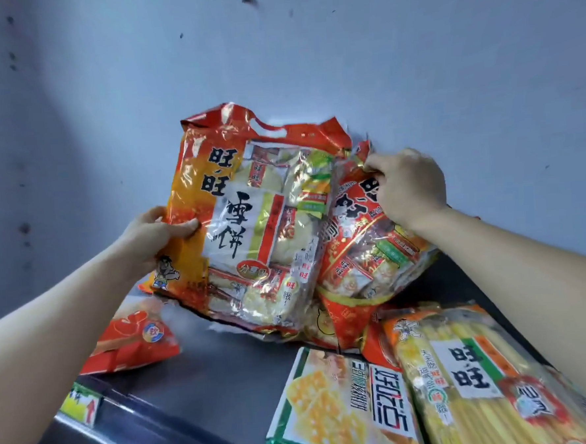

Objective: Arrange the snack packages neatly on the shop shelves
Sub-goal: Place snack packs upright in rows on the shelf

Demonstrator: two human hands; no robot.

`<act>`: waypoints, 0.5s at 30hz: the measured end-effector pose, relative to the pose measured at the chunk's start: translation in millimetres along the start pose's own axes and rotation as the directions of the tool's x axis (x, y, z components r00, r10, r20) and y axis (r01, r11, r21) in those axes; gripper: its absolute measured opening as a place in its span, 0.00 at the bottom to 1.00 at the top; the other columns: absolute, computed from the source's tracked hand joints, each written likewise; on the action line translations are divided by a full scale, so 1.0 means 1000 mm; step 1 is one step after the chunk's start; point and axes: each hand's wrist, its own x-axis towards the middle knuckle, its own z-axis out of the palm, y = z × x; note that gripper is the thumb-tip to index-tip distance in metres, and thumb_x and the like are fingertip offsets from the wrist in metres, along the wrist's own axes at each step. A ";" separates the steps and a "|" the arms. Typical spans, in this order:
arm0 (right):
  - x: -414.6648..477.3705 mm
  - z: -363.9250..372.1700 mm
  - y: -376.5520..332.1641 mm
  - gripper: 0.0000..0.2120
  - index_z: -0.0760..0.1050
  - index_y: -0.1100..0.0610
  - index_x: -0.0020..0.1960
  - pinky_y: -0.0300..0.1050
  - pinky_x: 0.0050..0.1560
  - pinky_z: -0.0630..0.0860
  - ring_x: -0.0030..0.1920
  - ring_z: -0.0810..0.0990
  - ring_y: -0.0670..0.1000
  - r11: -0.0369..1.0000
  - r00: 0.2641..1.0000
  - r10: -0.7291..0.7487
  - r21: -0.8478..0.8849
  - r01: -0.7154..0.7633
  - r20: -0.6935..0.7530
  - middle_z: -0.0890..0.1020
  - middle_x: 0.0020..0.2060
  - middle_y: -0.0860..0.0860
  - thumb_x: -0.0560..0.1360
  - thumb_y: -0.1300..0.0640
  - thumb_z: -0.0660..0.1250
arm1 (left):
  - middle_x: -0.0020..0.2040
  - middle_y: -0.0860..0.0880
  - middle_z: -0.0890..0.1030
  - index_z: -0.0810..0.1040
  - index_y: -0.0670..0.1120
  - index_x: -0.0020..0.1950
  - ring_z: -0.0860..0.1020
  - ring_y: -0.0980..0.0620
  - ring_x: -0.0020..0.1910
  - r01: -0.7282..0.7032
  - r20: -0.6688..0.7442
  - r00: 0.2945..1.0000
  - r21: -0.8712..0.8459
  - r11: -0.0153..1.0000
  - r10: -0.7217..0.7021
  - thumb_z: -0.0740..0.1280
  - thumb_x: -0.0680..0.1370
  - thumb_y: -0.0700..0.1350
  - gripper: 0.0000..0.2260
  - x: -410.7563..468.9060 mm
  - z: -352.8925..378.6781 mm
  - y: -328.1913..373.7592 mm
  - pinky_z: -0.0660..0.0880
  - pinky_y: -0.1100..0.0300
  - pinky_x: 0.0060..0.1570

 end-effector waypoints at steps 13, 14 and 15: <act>0.020 -0.015 -0.009 0.16 0.80 0.50 0.57 0.44 0.50 0.74 0.55 0.79 0.56 0.946 0.940 0.259 0.139 -0.293 0.222 0.82 0.57 0.51 0.74 0.64 0.64 | 0.75 0.42 0.57 0.57 0.52 0.77 0.63 0.38 0.70 -0.290 0.004 0.900 0.752 0.592 0.436 0.72 0.70 0.41 0.39 0.012 0.054 -0.003 0.67 0.45 0.67; 0.020 -0.017 -0.010 0.16 0.81 0.49 0.57 0.42 0.49 0.73 0.55 0.79 0.55 0.942 0.937 0.262 0.148 -0.301 0.232 0.82 0.57 0.51 0.74 0.64 0.64 | 0.75 0.42 0.58 0.60 0.52 0.76 0.60 0.40 0.72 -0.425 0.085 0.826 0.743 0.517 0.557 0.73 0.70 0.45 0.38 0.001 0.067 0.005 0.61 0.46 0.71; 0.020 -0.018 -0.011 0.16 0.81 0.49 0.56 0.41 0.48 0.72 0.55 0.79 0.55 0.939 0.933 0.266 0.153 -0.307 0.242 0.82 0.56 0.50 0.73 0.63 0.65 | 0.73 0.43 0.61 0.63 0.52 0.75 0.59 0.43 0.72 -0.555 0.184 0.745 0.704 0.443 0.641 0.73 0.72 0.50 0.35 -0.016 0.083 0.015 0.59 0.48 0.71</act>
